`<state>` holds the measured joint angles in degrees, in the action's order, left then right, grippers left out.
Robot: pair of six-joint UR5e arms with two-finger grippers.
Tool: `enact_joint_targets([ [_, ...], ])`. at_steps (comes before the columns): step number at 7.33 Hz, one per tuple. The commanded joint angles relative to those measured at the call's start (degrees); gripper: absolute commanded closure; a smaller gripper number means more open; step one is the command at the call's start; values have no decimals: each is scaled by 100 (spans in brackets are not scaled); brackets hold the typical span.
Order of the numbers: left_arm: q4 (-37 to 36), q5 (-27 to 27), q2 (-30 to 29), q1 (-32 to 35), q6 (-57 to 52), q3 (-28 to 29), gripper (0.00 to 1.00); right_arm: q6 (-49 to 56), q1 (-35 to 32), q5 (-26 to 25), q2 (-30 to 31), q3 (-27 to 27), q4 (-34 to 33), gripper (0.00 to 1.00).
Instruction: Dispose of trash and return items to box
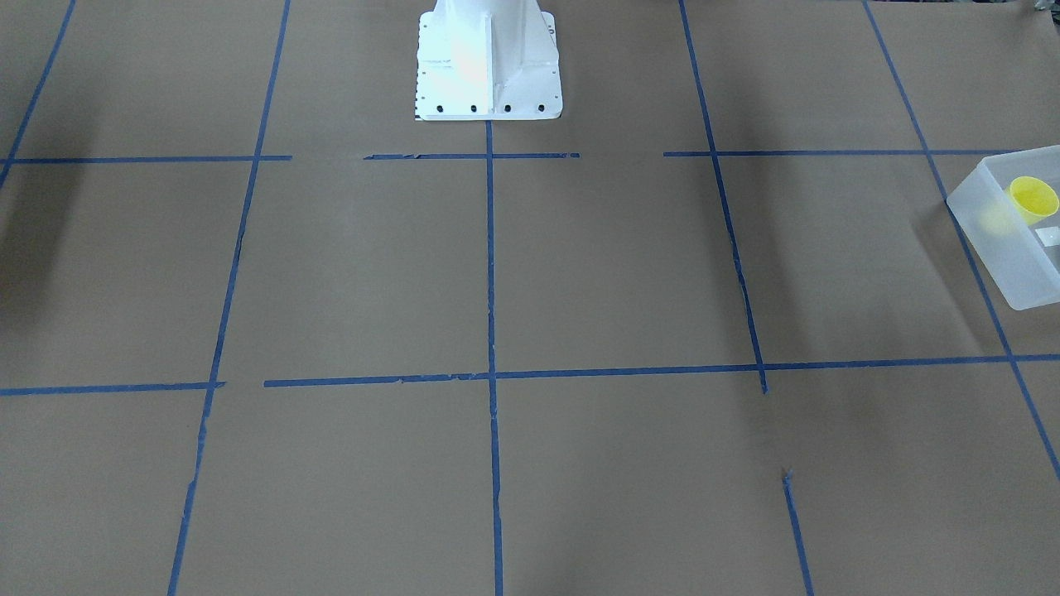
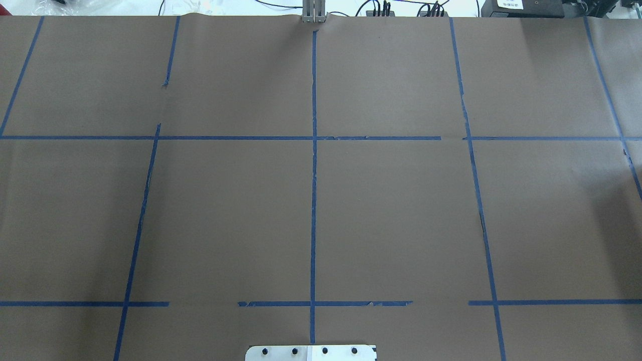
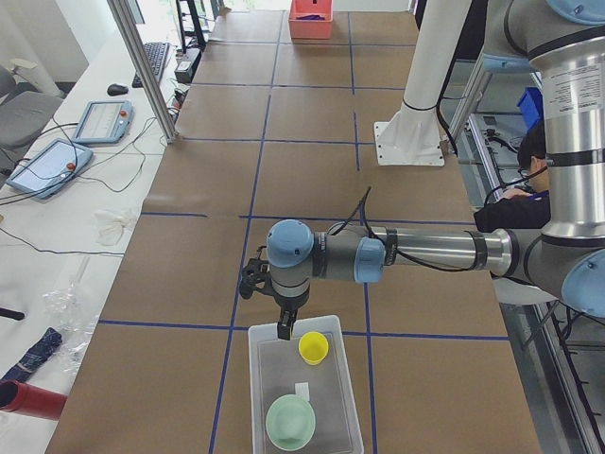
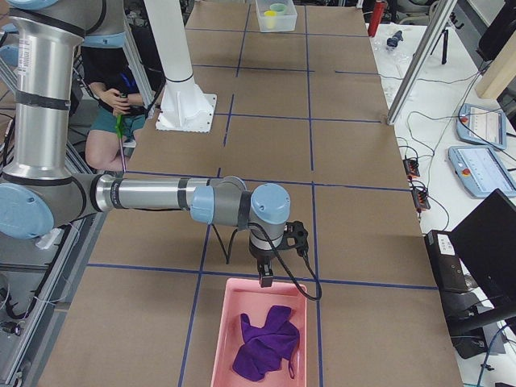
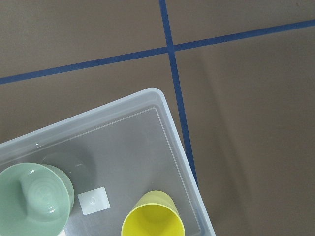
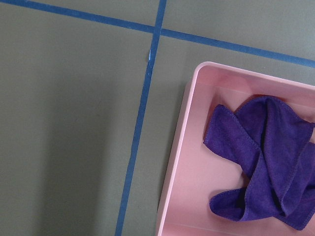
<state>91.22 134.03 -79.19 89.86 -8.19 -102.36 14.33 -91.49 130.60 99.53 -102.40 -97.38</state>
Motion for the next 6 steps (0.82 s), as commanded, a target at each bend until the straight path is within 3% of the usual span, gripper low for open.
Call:
enact_joint_targets([
  [1, 1, 9, 0, 6, 1, -21, 0, 0, -1, 0, 5, 1, 0, 0],
  [6, 228, 18, -62, -3, -16, -3, 0, 9, 8, 18, 14, 18, 0, 0],
])
